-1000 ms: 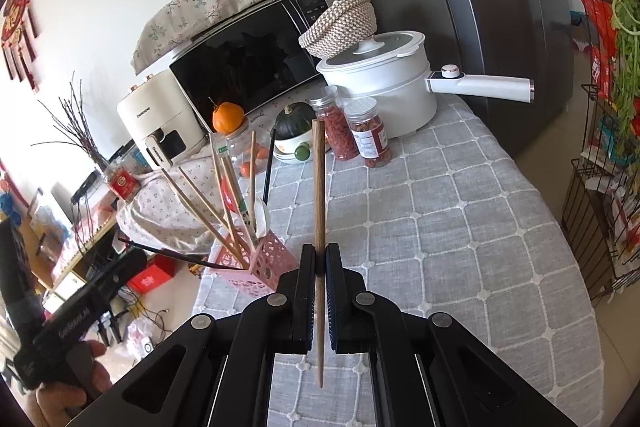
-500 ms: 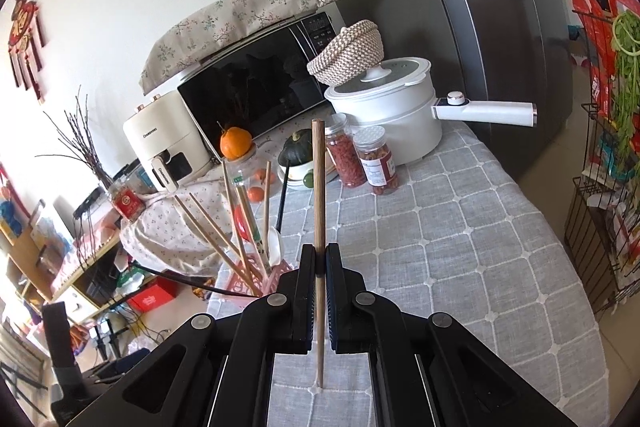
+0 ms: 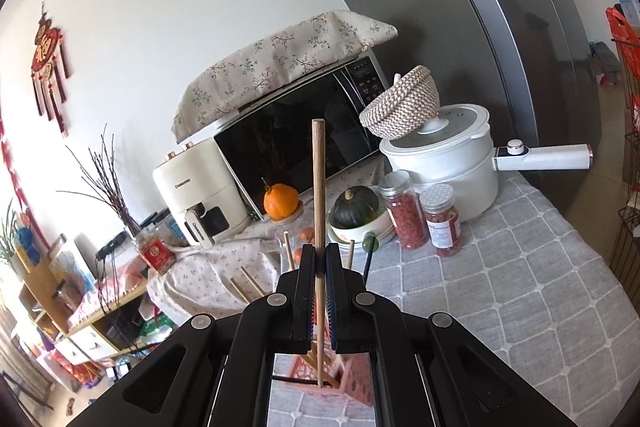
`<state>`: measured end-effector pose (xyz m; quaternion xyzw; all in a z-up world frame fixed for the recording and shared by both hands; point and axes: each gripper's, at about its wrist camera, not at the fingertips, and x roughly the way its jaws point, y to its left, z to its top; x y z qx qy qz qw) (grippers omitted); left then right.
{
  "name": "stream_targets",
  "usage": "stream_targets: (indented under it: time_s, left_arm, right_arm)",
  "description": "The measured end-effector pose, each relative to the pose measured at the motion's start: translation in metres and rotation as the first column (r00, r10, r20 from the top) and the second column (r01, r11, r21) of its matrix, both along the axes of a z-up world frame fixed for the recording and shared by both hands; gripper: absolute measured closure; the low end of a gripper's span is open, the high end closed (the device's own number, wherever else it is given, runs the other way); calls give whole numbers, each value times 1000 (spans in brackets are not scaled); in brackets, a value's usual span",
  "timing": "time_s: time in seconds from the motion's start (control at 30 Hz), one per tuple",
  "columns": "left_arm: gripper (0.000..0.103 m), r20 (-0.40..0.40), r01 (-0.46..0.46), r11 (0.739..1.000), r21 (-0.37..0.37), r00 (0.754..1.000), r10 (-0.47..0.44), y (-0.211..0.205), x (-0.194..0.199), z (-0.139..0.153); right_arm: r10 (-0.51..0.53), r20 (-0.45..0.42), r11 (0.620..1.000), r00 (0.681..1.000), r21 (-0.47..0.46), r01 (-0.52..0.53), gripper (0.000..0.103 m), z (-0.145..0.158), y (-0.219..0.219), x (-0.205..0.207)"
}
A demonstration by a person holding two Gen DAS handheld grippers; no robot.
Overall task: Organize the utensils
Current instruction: 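Lower the bamboo chopstick into the basket with the right tool and open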
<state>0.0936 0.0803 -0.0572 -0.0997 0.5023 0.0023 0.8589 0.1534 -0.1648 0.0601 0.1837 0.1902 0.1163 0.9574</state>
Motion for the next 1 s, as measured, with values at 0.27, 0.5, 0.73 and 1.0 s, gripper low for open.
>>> stream_targets:
  time_s: [0.27,0.5,0.73,1.0]
  left_arm:
    - [18,1,17,1000,19,1000,-17,1,2,-2]
    - [18,1,13,1000,15,1000,-13,2,1,-2]
    - [18,7,14,1000,10,1000,-14,0,1,0]
    - [18,-3,11,1000,11,1000,-11,4,2,-3]
  right_arm:
    - [-6,-7,999,1000,-37,5,98,-22,15,16]
    - [-12,3,998,1000,-57,12,98,-26,18,17]
    - [-29,35,999,999,-33,30,98,-23,20,18]
    - [-23,32,999,999,-36,24,98,-33,31,29]
